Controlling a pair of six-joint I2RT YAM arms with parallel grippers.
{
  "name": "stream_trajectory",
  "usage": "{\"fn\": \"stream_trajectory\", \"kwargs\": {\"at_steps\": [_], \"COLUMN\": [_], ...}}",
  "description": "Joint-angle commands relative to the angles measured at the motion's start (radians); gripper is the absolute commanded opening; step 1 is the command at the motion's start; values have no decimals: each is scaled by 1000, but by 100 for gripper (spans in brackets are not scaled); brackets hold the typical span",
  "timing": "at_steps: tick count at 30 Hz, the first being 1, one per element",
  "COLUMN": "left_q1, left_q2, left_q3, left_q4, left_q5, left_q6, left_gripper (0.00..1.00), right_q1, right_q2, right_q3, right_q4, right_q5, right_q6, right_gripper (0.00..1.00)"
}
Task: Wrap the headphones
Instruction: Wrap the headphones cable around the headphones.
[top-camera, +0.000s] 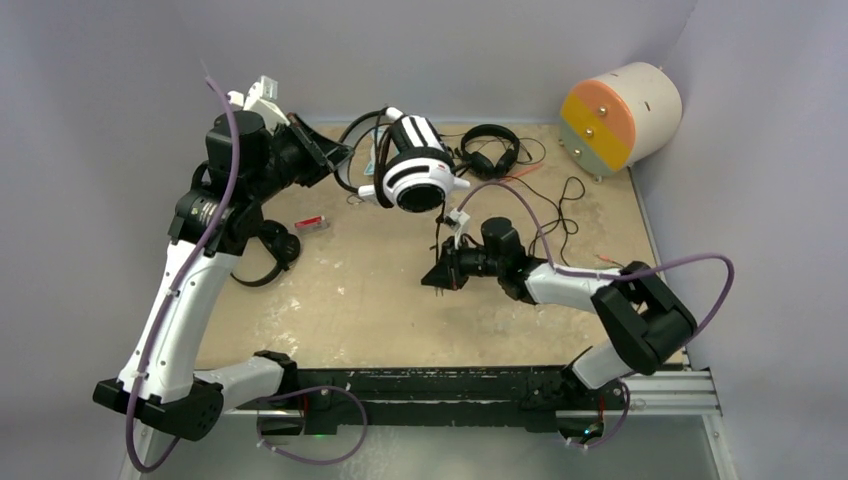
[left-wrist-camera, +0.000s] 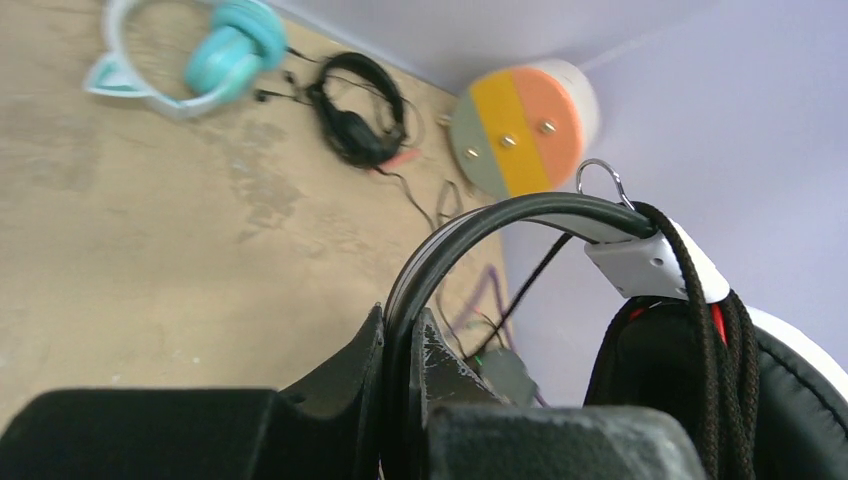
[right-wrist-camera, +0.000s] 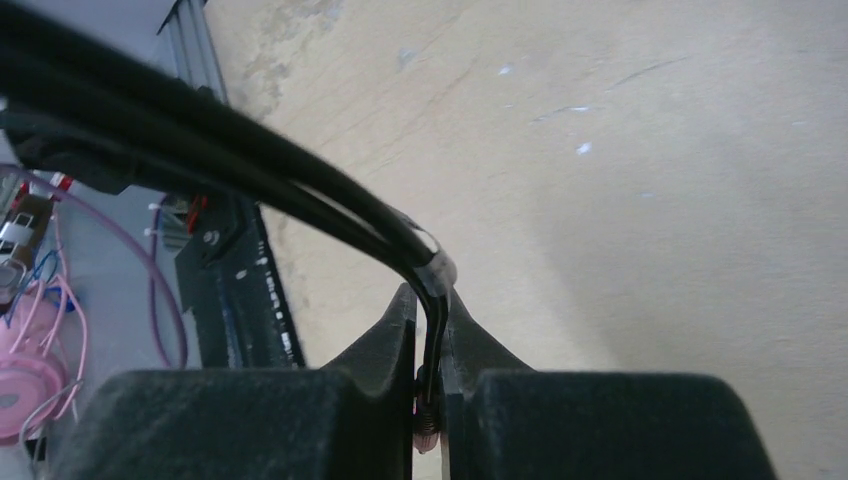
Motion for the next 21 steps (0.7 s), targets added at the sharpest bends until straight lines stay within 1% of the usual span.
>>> {"fn": "stream_trajectory", "kwargs": {"at_steps": [1, 4, 6, 9, 12, 15, 18, 21], "left_q1": [17, 18, 18, 18, 18, 18, 18, 18], "left_q2": [-7, -18, -44, -82, -102, -95, -62, -12], "left_q3": [50, 28, -11, -68, -94, -91, -86, -83], "left_q4": [-10, -42, -51, -39, -22, -18, -21, -81], "left_q5": [-240, -425, -541, -653, -714, -775, -883, -981], "left_q6": [-89, -128, -190, -253, -264, -230, -102, -22], "left_gripper": [0, 0, 0, 0, 0, 0, 0, 0], "right_q1": [97, 199, 273, 348, 403, 469, 536, 560], "right_q2": [-121, -192, -257, -333, -368, -358, -355, -370], "right_q3": [-10, 18, 31, 29, 42, 96, 173, 259], "right_q4": [-78, -246, -326, -377, -404, -477, -592, -710], "right_q5": [56, 111, 170, 221, 222, 232, 307, 357], "right_q6": [-16, -45, -56, -44, -14, -12, -40, -76], "right_gripper": [0, 0, 0, 0, 0, 0, 0, 0]}}
